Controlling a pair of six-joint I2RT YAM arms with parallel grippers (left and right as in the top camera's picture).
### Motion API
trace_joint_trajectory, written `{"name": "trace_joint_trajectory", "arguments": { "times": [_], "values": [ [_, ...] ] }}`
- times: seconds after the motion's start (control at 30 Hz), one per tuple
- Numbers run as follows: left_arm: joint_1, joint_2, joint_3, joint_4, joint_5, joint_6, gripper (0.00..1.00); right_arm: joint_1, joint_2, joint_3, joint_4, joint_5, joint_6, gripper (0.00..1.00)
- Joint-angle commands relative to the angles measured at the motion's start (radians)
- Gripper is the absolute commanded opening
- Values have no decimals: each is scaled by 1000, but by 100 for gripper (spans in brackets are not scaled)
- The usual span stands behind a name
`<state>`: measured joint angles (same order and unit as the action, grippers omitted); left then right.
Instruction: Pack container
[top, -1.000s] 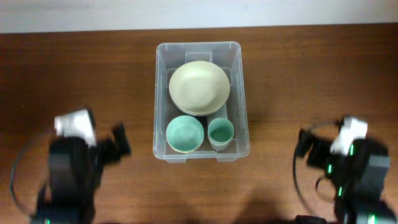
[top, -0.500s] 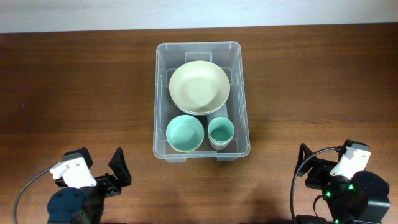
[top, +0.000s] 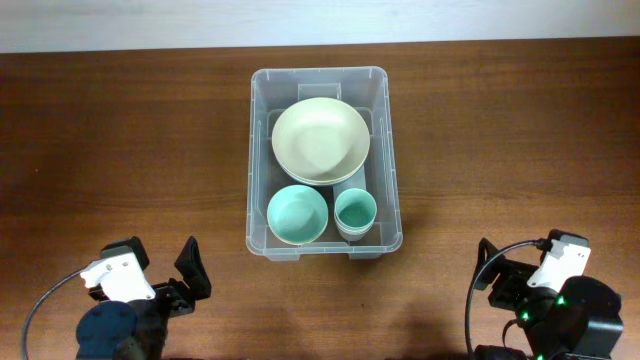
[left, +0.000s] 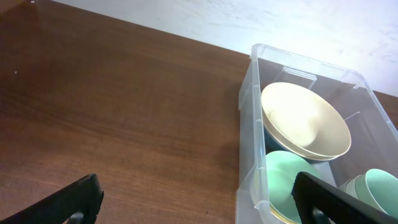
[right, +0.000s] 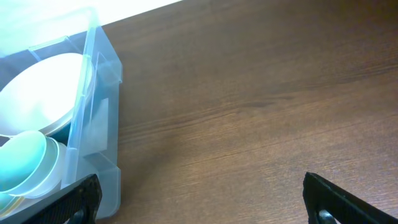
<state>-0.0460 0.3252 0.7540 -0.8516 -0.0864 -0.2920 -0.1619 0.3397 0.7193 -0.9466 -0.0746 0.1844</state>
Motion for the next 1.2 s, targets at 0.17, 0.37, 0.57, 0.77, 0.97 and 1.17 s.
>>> {"name": "trace_joint_trajectory", "arguments": {
  "times": [0.17,0.37,0.57,0.77,0.97,1.17],
  "values": [
    [-4,-9,-6,-1,-5,-10,100,158,-190,-152,95,24,-103,99],
    [-4,-9,-6,-2,-5,-10,100,178,-331,-350,362,16,-112,99],
    [-4,-9,-6,-2,-5,-10,100,195,-336,-517,768,20,-240,99],
    [-4,-9,-6,-2,-5,-10,100,195,-336,-693,1061,47,-260,99],
    [-4,-9,-6,-2,-5,-10,100,195,-336,-714,1009,51,-310,99],
    [-4,-9,-6,-2,-5,-10,100,195,-336,-714,871,0,-304,99]
  ]
}}
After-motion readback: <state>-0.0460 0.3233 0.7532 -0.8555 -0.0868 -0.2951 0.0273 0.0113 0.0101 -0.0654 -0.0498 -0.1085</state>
